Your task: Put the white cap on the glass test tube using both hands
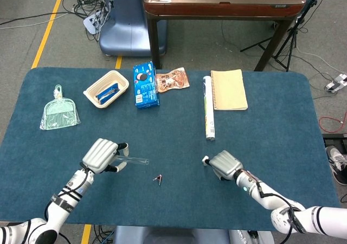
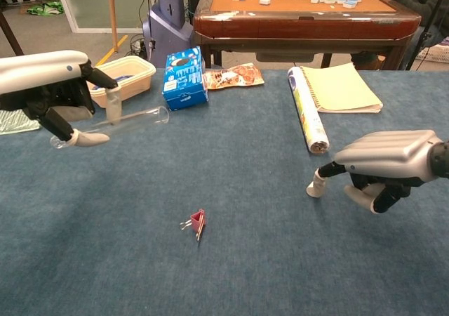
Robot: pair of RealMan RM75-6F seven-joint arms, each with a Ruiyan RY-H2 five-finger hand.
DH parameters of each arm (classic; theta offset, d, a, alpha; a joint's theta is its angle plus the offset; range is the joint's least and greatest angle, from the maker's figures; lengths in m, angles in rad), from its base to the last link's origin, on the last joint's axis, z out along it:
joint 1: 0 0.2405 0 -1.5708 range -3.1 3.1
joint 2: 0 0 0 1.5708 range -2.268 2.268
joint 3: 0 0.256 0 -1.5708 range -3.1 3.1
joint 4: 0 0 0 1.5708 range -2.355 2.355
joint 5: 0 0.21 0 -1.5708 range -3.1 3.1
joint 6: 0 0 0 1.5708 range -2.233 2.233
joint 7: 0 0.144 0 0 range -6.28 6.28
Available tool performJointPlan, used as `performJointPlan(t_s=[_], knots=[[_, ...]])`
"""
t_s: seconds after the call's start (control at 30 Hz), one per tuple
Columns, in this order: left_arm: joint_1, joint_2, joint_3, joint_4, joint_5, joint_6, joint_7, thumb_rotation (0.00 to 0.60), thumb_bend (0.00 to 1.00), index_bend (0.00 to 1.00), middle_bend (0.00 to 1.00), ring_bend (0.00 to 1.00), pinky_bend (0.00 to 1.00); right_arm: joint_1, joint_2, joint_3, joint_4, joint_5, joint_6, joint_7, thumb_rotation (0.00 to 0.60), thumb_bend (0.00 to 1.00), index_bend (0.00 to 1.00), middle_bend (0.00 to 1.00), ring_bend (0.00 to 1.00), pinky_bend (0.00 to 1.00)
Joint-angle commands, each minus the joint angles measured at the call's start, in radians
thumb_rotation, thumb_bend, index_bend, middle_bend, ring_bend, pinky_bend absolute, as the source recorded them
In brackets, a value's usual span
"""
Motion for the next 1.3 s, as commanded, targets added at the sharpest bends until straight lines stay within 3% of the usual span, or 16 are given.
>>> performJointPlan(t_s=[0.03,0.9,1.3], knots=[[0.001,-0.001,-0.001,0.002,0.001,-0.001,0.000,0.600,0.26,0.62,1.00,0.99,1.00,0.008,-0.008,-0.006,0.012,0.012,0.004,0.000,0.600,1.00,0.28,1.00,1.00,1.00],[0.010,0.000,-0.009,-0.001,0.005,-0.013,0.006,0.600,0.26,0.62,1.00,0.99,1.00,0.038,-0.004,-0.023,0.038,0.060,0.082,0.010,0.600,1.00,0.28,1.00,1.00,1.00],[0.014,0.007,-0.012,-0.012,0.017,-0.011,0.008,0.600,0.26,0.63,1.00,0.99,1.00,0.019,0.052,-0.018,-0.041,0.033,0.143,0.043,0.600,0.96,0.28,1.00,1.00,1.00]])
